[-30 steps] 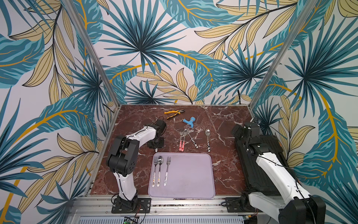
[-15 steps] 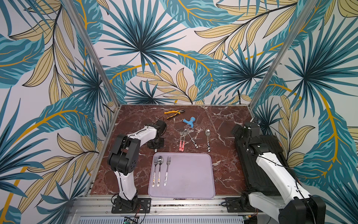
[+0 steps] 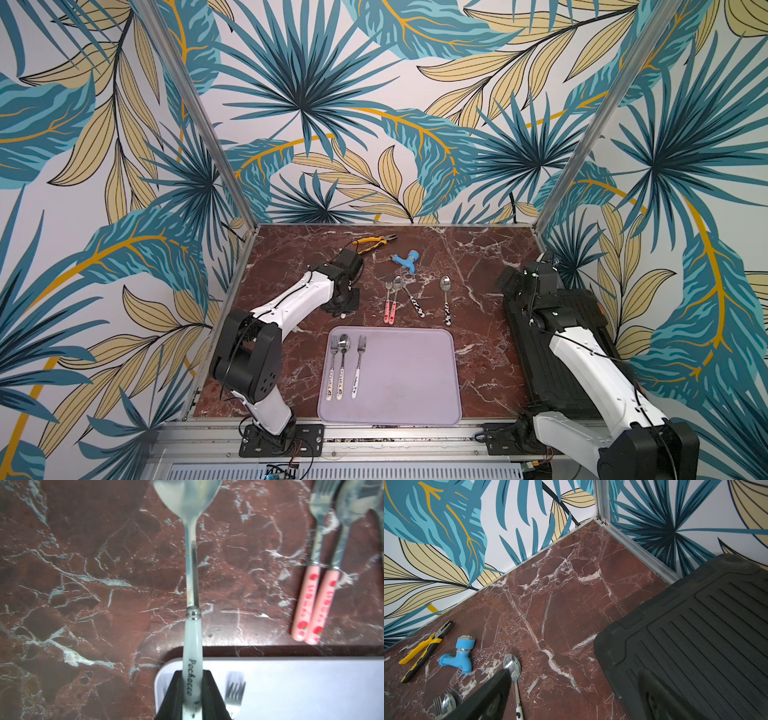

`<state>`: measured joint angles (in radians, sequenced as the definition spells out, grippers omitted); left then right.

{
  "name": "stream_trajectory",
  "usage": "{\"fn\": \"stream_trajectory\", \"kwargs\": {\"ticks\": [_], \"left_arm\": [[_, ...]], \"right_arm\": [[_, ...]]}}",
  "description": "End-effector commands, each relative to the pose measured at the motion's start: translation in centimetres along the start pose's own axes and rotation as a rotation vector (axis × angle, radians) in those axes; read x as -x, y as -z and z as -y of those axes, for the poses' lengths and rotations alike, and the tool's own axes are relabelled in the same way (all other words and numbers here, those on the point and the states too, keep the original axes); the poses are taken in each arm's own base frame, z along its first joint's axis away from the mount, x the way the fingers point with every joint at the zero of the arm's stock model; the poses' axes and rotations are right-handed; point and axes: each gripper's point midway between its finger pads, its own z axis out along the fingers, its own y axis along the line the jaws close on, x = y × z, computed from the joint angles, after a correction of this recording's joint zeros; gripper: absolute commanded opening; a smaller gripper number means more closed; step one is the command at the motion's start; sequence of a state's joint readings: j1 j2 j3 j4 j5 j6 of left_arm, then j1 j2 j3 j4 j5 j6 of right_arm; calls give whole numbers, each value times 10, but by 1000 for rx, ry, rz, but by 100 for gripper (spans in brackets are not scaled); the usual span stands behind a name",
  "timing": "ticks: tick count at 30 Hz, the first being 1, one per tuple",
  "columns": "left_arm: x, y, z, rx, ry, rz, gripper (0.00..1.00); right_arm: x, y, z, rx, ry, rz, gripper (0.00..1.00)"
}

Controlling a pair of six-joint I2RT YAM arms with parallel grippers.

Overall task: Set the spoon and fork side by side
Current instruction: Pick up the spoon from the center of the board, then place the spoon on the tray.

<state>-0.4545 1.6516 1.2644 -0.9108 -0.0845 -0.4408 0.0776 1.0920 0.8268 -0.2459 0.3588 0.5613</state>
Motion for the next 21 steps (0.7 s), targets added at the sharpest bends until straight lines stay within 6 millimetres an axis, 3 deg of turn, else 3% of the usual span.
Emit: {"fn": "stream_trajectory", "kwargs": {"ticks": [1, 10, 16, 21], "left_arm": [[-13, 22, 15, -40, 18, 22, 8], [-84, 37, 49, -99, 15, 26, 9], [-134, 30, 73, -134, -30, -12, 9], [-158, 20, 84, -113, -54, -17, 9]], "right_arm": [[3, 6, 3, -9, -1, 8, 99], [2, 6, 3, -6, -6, 6, 99], [2, 5, 2, -1, -8, 3, 100], [1, 5, 2, 0, -9, 1, 99]]}}
